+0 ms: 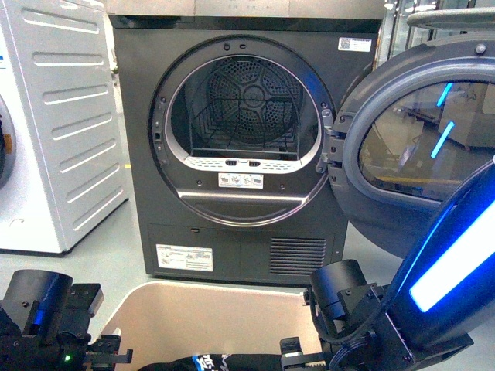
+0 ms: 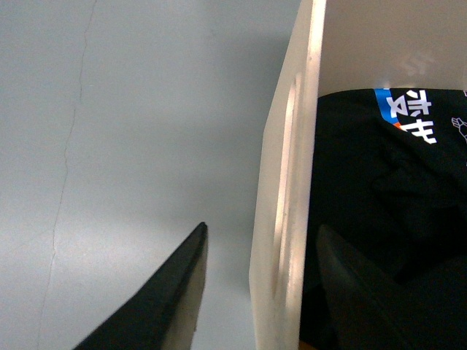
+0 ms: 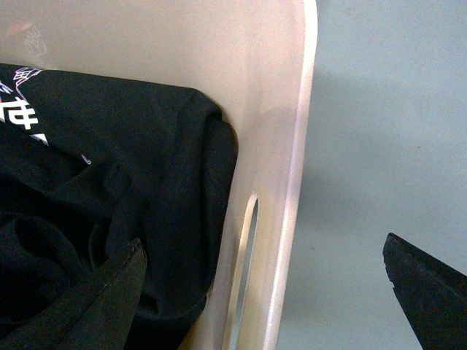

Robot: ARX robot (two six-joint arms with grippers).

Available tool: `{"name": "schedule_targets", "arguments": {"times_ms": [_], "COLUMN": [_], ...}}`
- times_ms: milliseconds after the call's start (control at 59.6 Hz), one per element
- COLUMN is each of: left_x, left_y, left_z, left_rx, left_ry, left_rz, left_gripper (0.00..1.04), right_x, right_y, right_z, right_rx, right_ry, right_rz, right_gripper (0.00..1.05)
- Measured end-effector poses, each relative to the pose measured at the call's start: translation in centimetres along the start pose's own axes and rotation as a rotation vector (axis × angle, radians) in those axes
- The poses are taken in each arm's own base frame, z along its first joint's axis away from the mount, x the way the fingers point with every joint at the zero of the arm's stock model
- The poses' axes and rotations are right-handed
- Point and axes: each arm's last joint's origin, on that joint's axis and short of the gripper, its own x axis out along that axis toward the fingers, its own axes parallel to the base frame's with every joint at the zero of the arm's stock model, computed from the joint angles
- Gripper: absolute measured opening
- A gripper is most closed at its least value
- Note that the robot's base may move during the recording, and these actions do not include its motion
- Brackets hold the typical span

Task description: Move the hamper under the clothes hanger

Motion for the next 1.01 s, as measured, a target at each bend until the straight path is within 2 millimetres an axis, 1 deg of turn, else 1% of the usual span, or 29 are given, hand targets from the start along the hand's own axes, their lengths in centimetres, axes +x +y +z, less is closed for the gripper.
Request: {"name": "schedule_targets", "arguments": {"times_ms": [84,151,201,252,285,302,336,353,369,437,621,688,722,1007], "left_x": [-0.15,-0.23,-0.31,-0.36,-0.38,-0.39,-0.4,-0.45,-0.47,-0.5,-0.56,-0.57,-0.57,-0.83], "left_y": [0.05,0.06,0.06,0.07,0.07,0.07,0.05,0.05,0.05,0.05,0.12,0.14,0.14,0.24], "left_z": [0.29,0.44,0.59,0.71,0.71,0.69,0.66,0.73,0.74,0.63,0.58,0.58,0.57,0.51], "left_rx": [-0.004,-0.005,-0.005,-0.006,-0.006,-0.006,-0.005,-0.006,-0.006,-0.006,-0.007,-0.008,-0.008,-0.011], "left_ry": [-0.008,-0.012,-0.016,-0.02,-0.02,-0.02,-0.02,-0.023,-0.024,-0.021,-0.022,-0.024,-0.024,-0.021], "left_rz": [0.002,0.002,0.003,-0.001,-0.002,-0.003,-0.004,-0.005,-0.004,-0.006,-0.01,-0.012,-0.013,-0.012], "left_gripper": [0.3,0.29,0.26,0.17,0.13,0.1,0.06,0.04,0.04,0.04,0.04,0.04,0.04,0.04], "right_x": [0.01,0.03,0.05,0.09,0.09,0.1,0.1,0.1,0.11,0.11,0.14,0.14,0.13,0.13], "right_y": [0.0,0.0,0.0,0.0,0.0,0.0,0.0,0.0,0.0,0.0,0.01,0.04,0.05,0.06], "right_z": [-0.01,-0.04,-0.07,-0.13,-0.13,-0.14,-0.14,-0.14,-0.15,-0.15,-0.2,-0.2,-0.2,-0.14], "right_rx": [0.0,0.0,0.0,-0.001,-0.001,-0.001,-0.001,-0.001,-0.001,-0.001,0.001,0.018,0.024,0.046], "right_ry": [0.0,0.001,0.002,0.003,0.003,0.004,0.004,0.004,0.004,0.004,0.006,0.006,0.005,0.003], "right_rz": [0.0,0.0,0.0,-0.001,-0.001,-0.001,-0.001,-0.001,-0.001,-0.001,0.002,0.002,0.001,0.001], "right_gripper": [0.95,0.92,0.88,0.8,0.77,0.73,0.7,0.66,0.63,0.54,0.13,0.04,0.03,0.03]}}
